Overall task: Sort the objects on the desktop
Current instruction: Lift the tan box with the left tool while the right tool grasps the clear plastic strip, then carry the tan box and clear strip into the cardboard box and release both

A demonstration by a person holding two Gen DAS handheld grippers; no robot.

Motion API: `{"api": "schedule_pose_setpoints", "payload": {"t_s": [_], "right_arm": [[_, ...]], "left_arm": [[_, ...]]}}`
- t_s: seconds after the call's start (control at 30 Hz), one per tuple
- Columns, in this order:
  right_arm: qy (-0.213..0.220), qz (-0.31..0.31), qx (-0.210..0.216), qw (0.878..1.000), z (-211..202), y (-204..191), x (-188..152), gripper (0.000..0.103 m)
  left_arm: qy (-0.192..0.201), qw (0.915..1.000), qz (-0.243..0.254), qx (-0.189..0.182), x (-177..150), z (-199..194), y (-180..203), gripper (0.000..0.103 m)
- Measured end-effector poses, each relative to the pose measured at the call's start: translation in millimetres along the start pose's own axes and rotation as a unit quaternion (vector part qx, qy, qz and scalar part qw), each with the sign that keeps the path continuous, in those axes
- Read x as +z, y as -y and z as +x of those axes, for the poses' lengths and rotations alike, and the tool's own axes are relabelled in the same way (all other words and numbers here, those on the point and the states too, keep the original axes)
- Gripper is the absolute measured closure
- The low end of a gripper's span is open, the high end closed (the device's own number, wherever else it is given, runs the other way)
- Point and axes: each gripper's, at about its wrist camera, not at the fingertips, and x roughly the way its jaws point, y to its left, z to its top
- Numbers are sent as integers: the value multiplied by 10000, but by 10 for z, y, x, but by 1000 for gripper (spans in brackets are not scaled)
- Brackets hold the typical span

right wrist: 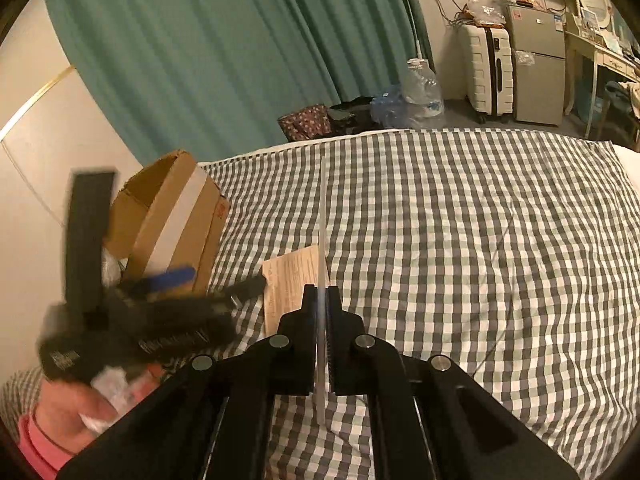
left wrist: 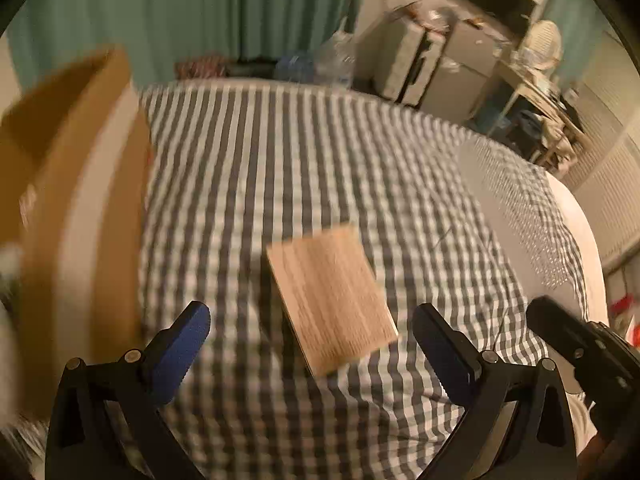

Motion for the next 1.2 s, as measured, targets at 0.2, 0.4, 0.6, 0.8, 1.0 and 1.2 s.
{"api": "schedule_pose_setpoints", "payload": {"t_s": [0.2,0.4,0.6,0.8,1.0,1.2], "right_arm": [[-116,50,-17,9999,159,139,-64,99],[-267,165,-95,9995,257,337,-164,99],[-304,298,-89,9991,278,455,-166,99],[-79,148,-48,9998,127,314,-75,99],[166,-97,-131,9997,-114,40,-11,99],[441,-448,-144,9979,-477,-371,60,99]], "left_arm": [[-449,9980,-186,398,-118,428,115,0],[-699,9935,-475,758,-38,849,175,2],[-555,9956,-265,701,-113,686,131,23],[-111,9979,-147,620,-118,116,19,24],[420,9979,-99,493,-2,-417,136,24],[1102,9934,-179,244,222,-992,-20,24]]}}
